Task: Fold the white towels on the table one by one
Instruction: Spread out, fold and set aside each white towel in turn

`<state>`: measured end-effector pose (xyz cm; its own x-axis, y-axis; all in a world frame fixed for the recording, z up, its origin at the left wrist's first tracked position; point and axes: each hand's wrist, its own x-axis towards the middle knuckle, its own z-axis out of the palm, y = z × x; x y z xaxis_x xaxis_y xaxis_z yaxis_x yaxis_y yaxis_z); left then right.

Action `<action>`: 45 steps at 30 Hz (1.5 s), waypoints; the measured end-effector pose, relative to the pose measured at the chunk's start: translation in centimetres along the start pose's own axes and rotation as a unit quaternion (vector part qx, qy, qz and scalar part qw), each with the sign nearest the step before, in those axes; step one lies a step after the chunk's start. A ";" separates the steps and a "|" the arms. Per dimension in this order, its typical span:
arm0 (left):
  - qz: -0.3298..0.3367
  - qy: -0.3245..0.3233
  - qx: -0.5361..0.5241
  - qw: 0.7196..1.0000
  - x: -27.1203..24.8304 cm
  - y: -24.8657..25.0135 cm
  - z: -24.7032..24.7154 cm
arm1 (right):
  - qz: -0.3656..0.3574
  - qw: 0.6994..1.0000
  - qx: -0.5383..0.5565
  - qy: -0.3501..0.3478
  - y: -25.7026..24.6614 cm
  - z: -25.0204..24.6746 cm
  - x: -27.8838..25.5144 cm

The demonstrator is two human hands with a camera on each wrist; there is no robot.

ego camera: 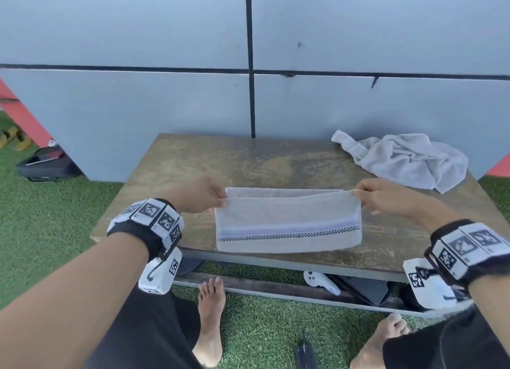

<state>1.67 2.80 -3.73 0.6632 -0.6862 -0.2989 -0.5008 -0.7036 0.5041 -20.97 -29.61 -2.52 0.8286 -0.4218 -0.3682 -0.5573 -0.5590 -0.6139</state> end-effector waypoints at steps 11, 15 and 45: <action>-0.060 0.156 -0.045 0.985 5.5 -0.4 3.0 | 0.044 0.983 -0.044 0.173 1.7 4.4 7.2; -0.074 0.171 -0.042 0.982 7.1 -0.6 4.0 | 0.070 0.980 -0.061 0.178 2.5 5.5 8.6; -0.126 0.173 0.127 0.969 3.4 0.0 7.5 | 0.052 0.967 -0.184 0.172 3.0 8.3 5.0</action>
<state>-0.29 -0.92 -10.82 0.9066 -0.4151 -0.0756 -0.3906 -0.8934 0.2218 -18.06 -27.47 -12.03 0.7361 -0.6657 -0.1222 -0.6697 -0.6903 -0.2739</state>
